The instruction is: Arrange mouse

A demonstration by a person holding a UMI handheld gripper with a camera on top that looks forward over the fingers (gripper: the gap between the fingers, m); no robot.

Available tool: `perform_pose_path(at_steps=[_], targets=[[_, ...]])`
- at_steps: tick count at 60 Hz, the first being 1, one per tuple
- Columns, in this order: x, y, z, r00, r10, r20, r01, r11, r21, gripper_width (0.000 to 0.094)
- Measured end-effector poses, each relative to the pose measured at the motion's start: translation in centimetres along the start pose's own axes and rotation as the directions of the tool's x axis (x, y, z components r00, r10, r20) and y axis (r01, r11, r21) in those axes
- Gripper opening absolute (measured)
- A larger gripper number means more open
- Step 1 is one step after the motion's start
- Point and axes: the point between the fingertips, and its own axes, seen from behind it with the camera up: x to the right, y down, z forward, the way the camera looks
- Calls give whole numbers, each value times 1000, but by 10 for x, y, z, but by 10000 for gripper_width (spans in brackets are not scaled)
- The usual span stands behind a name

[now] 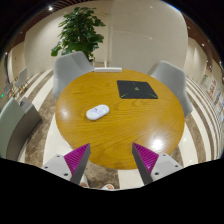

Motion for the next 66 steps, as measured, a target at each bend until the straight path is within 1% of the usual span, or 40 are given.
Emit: perform_pose_path(at_steps=[7, 13, 23, 41, 57, 58, 66], targets=[[-19, 0, 4, 999, -34, 36, 34, 999, 0, 867], [-51, -4, 20, 996, -58, 72, 58, 998, 5, 868], [-87, -8, 49, 993, -61, 103, 59, 998, 21, 866], [-99, -22, 98, 998, -31, 58, 29, 999, 38, 865], [-92, -52, 157, 1000, 0, 5, 0, 999, 54, 868], [-89, -62, 155, 1000, -1, 1, 1, 999, 47, 869], [-85, -76, 183, 1000, 18, -18, -17, 999, 37, 876]])
